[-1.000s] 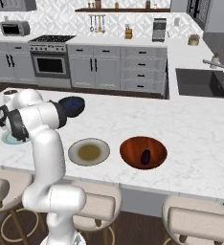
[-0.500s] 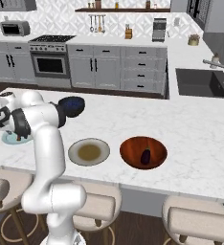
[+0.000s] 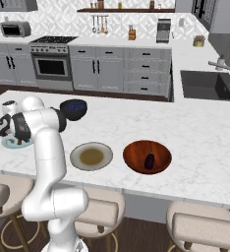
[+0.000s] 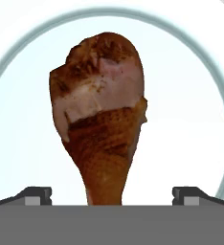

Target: Pick the chicken drumstick and eggplant from their plates and place them in the bowl. Then put the bowl in the fridge.

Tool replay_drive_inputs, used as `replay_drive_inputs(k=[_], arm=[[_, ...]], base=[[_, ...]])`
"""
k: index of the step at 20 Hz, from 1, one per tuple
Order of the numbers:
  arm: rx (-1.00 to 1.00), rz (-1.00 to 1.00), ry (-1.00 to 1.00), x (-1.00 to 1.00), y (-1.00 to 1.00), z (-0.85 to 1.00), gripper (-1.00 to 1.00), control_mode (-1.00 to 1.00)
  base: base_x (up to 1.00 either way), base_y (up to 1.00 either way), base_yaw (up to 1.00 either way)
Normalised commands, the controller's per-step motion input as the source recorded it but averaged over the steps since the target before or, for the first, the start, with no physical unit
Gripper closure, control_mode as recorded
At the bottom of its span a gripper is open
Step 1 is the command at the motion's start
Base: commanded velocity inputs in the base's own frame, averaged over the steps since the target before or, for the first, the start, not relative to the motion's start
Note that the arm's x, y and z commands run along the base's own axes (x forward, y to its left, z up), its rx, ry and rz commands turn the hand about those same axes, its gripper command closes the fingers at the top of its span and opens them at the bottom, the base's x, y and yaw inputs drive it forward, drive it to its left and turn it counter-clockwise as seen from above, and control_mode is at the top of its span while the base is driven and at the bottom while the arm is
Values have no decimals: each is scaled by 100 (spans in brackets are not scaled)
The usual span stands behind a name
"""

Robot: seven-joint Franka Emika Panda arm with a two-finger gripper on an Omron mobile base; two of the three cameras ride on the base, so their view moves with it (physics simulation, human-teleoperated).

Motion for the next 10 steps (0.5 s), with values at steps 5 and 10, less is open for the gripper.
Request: replay_drive_inputs(k=[5, 10], arm=[[0, 0, 0, 4, 0, -28, 100, -100], [0, 0, 0, 0, 0, -6, 100, -100]], base=[[0, 0, 0], [0, 0, 0]])
